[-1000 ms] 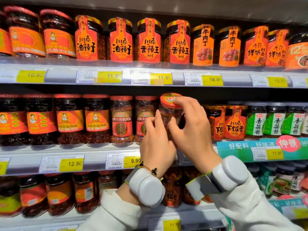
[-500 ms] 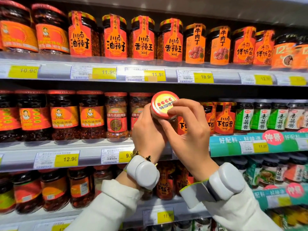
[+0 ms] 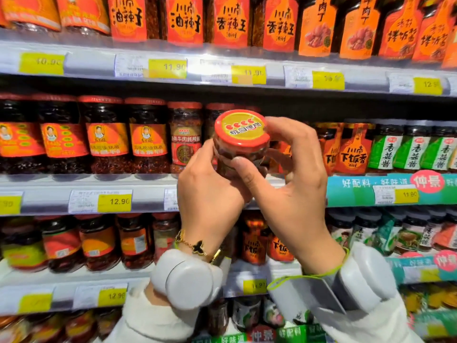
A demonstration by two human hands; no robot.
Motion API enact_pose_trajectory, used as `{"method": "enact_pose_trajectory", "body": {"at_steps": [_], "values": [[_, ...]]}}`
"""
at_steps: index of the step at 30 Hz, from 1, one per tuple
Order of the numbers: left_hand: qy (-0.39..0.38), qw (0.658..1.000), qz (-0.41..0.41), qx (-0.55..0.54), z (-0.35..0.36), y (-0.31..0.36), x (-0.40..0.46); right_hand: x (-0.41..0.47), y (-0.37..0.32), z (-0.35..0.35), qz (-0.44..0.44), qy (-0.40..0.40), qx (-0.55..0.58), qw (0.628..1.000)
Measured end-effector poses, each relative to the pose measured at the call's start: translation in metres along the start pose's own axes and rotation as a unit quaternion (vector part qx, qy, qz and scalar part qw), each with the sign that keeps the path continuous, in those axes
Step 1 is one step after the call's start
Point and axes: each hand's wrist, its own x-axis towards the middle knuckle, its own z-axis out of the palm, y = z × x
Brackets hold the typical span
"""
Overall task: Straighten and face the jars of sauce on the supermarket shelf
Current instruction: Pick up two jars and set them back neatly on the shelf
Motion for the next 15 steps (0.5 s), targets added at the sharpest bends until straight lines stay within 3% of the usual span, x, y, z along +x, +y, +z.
{"method": "enact_pose_trajectory", "body": {"at_steps": [8,15], "values": [[-0.01,0.993,-0.085,0.078,-0.029,-0.035,-0.033,-0.057,0.009,0.025,0.138,-0.074,0.087,0.984],[-0.022,0.985,-0.162,0.062,-0.037,-0.069,-0.066,-0.109,0.028,0.04,0.158,-0.081,0.031,0.984]]}}
